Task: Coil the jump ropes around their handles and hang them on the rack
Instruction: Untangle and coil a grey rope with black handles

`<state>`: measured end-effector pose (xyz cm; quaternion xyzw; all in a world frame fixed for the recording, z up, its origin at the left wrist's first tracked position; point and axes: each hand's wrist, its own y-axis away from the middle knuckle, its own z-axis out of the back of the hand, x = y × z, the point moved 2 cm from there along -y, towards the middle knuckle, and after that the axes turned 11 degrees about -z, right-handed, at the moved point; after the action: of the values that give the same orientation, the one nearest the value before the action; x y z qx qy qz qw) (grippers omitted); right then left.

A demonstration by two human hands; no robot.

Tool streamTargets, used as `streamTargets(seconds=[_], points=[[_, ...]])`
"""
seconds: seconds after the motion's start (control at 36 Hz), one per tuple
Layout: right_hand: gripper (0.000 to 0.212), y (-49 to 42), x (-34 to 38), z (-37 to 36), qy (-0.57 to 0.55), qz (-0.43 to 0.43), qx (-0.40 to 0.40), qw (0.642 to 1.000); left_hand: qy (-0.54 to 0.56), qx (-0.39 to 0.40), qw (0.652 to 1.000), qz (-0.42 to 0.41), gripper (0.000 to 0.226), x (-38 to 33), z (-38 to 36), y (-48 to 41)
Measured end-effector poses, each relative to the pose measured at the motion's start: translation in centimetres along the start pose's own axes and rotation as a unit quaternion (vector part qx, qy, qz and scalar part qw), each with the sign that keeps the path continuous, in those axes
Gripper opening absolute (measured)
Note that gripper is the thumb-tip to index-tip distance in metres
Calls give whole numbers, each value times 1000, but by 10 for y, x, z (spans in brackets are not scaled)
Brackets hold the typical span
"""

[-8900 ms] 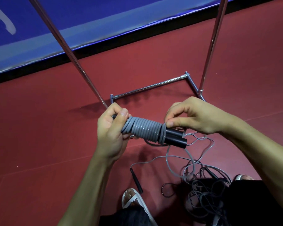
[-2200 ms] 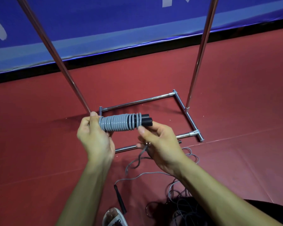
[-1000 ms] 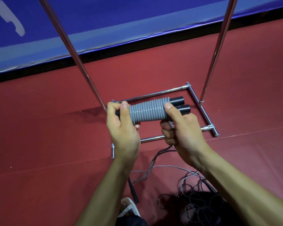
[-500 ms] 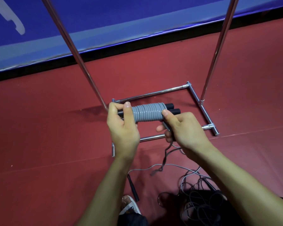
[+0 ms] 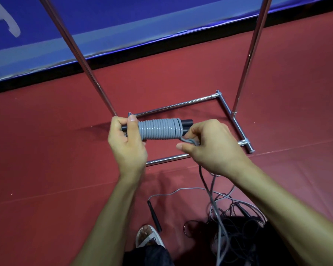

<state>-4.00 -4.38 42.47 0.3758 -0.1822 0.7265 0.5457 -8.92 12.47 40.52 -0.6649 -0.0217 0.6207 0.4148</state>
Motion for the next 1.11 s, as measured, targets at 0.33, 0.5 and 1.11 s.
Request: streamTargets(seconds=[0.33,0.5,1.11], points=[[35,-1,-1,6,74,35,-67,994,8,0,1000,-20,27,0,9,-2],[35,3,7,13,111,-6,5,994,-20,37,996,-81,26,-5,12,-1],[30,-17,-5,36,78,257,43,962,78,115,989,48,26,-7,16,-6]])
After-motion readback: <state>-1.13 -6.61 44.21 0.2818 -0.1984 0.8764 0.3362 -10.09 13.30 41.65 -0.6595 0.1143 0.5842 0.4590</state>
